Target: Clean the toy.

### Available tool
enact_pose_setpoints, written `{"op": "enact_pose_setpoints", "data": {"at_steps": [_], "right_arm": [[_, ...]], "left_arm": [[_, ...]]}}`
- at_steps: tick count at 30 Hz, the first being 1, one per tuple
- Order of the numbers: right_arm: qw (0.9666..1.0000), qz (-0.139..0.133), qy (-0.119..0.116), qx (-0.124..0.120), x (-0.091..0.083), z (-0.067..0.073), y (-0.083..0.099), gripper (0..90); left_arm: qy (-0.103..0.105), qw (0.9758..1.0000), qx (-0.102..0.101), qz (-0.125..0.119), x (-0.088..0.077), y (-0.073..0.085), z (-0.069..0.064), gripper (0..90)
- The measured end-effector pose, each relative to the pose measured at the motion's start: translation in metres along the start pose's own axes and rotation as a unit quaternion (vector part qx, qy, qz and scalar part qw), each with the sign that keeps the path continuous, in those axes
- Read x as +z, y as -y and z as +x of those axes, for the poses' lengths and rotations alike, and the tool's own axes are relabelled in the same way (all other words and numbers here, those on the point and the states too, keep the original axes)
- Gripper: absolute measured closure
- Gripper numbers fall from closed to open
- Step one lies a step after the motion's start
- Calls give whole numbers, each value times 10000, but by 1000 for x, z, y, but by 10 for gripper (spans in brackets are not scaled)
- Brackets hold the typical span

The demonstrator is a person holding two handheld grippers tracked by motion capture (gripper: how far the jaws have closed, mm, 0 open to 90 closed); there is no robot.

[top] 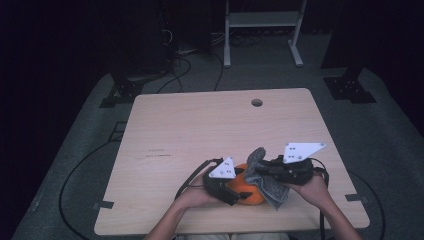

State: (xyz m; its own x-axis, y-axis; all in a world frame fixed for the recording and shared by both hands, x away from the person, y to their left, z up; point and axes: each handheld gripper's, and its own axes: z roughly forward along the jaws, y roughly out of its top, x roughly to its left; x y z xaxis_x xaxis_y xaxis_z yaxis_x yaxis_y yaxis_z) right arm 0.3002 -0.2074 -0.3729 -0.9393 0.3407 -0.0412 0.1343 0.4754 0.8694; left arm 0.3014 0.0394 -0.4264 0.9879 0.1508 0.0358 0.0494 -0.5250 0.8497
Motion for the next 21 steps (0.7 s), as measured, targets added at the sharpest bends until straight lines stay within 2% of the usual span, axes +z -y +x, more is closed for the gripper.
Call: {"op": "enact_pose_setpoints", "data": {"at_steps": [2,4,5,7,10,14,17,19,21], "right_arm": [[9998,147,-105,-50,7,1,0,795],[9998,141,-170,-3,10,2,3,796],[9997,121,-210,30,10,3,4,796],[9997,105,-230,59,9,2,6,795],[9996,61,-185,218,1,-5,14,795],[9984,76,33,566,-12,-16,40,795],[9962,31,51,864,-20,-19,59,795],[9964,14,91,843,-23,-17,60,795],[9975,-27,134,690,-26,-13,52,795]], "left_arm": [[40,9999,-106,-52,-3,0,2,181],[5,9995,-279,-129,-6,1,6,118],[9,9995,-314,-83,-5,1,8,108],[20,9996,-271,-18,-3,2,8,151],[87,9993,-353,-7,-3,3,10,214],[85,9995,-316,-13,-4,5,9,215],[79,9994,-320,-41,-3,5,8,215],[60,9997,-254,-18,-2,3,7,215],[61,9998,-185,9,0,1,5,215]]}}
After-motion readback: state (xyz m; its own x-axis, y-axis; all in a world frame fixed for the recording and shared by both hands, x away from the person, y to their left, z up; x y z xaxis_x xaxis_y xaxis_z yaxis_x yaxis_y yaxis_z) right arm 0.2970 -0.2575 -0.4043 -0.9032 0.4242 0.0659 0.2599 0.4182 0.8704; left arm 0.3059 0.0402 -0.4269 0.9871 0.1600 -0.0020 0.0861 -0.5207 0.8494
